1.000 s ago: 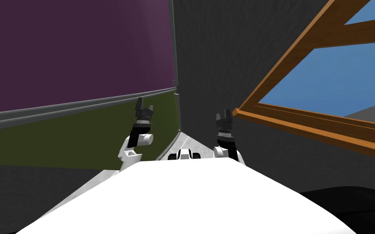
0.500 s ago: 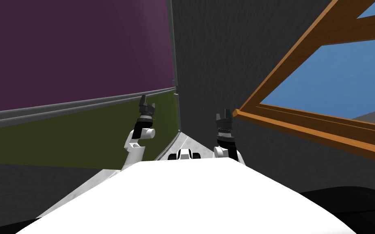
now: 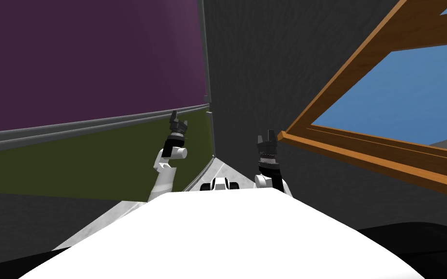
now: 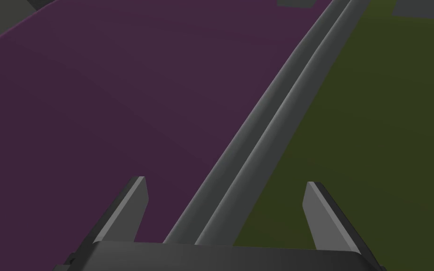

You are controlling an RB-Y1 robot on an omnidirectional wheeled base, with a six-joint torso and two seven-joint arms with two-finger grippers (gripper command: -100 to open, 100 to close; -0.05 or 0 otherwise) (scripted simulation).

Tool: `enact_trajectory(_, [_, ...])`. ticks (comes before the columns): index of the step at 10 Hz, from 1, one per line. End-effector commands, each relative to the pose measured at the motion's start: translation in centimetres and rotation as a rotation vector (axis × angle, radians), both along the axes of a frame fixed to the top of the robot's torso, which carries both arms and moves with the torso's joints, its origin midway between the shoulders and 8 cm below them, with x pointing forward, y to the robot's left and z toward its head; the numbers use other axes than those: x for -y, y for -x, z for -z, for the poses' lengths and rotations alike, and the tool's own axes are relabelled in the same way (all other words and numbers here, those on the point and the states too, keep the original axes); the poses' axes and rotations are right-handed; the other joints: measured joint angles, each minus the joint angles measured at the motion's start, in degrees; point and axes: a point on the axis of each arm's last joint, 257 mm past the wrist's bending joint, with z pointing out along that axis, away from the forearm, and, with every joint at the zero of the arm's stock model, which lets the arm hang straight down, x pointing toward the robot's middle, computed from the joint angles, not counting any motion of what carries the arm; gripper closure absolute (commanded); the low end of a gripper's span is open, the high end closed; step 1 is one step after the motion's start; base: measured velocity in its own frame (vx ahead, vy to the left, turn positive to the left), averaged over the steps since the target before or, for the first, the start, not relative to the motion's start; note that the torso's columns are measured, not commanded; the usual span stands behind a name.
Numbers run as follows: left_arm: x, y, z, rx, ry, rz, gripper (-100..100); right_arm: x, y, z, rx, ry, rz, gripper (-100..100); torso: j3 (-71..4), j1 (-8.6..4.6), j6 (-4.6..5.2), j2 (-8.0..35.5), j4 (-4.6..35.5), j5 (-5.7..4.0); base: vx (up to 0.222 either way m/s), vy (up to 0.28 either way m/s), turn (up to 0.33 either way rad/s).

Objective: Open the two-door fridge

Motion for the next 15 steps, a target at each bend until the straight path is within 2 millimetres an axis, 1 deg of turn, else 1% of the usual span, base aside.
enact_trajectory(1, [0.1,-2.2,-0.6,-0.015,0.026,0.014,-100,0.0,0.0,0.0,0.000,0.000,0.000,0,-0.02,-0.02,-0.01,-0.04,-0.01,0.00,0.019,-0.040,0.029])
enact_trajectory(2, [-0.1,-3.4,-0.2,-0.043,0.047,0.019,-100,0.0,0.0,0.0,0.000,0.000,0.000,0,-0.01,0.01,-0.01,-0.01,0.00,0.00,0.014,-0.051,0.058])
enact_trajectory(3, [0.2,-3.9,-0.9,-0.035,0.049,0.026,-100,0.0,0.0,0.0,0.000,0.000,0.000,0,0.00,-0.03,-0.02,0.00,0.00,0.00,0.013,-0.043,0.028])
enact_trajectory(4, [0.0,-5.1,-0.4,-0.066,0.071,0.030,-100,0.0,0.0,0.0,0.000,0.000,0.000,0,0.01,0.00,0.00,0.01,0.00,0.00,0.016,-0.047,0.047])
enact_trajectory(5, [0.4,-5.6,-1.1,-0.057,0.072,0.037,-100,0.0,0.0,0.0,0.000,0.000,0.000,0,-0.01,-0.01,-0.01,-0.01,0.00,0.00,0.014,-0.044,0.026])
enact_trajectory(6, [0.3,-7.1,-0.7,-0.091,0.096,0.043,-100,0.0,0.0,0.0,0.000,0.000,0.000,0,0.00,0.00,-0.01,-0.01,0.00,0.00,0.011,-0.048,0.055])
enact_trajectory(7, [0.6,-7.3,-1.4,-0.080,0.096,0.050,-100,0.0,0.0,0.0,0.000,0.000,0.000,0,0.00,-0.01,-0.02,0.00,0.00,0.00,0.012,-0.042,0.025])
enact_trajectory(8, [0.6,-8.6,-1.1,-0.112,0.120,0.056,-100,0.0,0.0,0.0,0.000,0.000,0.000,0,0.01,0.00,0.00,0.00,0.00,0.00,0.018,-0.041,0.040])
enact_trajectory(9, [0.9,-9.0,-1.7,-0.106,0.121,0.063,-100,0.0,0.0,0.0,0.000,0.000,0.000,0,-0.01,0.01,-0.02,-0.02,-0.01,0.01,0.017,-0.044,0.029])
enact_trajectory(10, [0.8,-10.2,-1.2,-0.139,0.144,0.068,-100,0.0,0.0,0.0,0.000,0.000,0.000,0,-0.01,0.00,-0.01,-0.02,0.00,0.00,0.021,-0.053,0.062])
enact_trajectory(11, [1.3,-10.7,-1.9,-0.133,0.146,0.077,-100,0.0,0.0,0.0,0.000,0.000,0.000,0,-0.02,-0.04,-0.01,-0.03,-0.01,-0.01,0.015,-0.043,0.027])
enact_trajectory(12, [1.3,-11.9,-1.6,-0.167,0.170,0.084,-100,0.0,0.0,0.0,0.000,0.000,0.000,0,-0.01,-0.01,0.01,-0.01,0.00,0.00,0.018,-0.047,0.045])
enact_trajectory(13, [1.8,-12.3,-2.2,-0.162,0.170,0.091,-100,0.0,0.0,0.0,0.000,0.000,0.000,0,0.00,-0.01,-0.02,-0.01,-0.01,0.00,0.012,-0.040,0.027])
enact_trajectory(14, [1.7,-13.4,-1.5,-0.200,0.194,0.096,-100,0.0,0.0,0.0,0.000,0.000,0.000,0,0.01,0.02,-0.01,0.02,0.00,0.01,0.014,-0.052,0.050])
enact_trajectory(15, [2.2,-13.9,-2.3,-0.195,0.195,0.105,-100,0.0,0.0,0.0,0.000,0.000,0.000,0,0.00,-0.03,-0.01,0.00,0.00,0.00,0.008,-0.043,0.026])
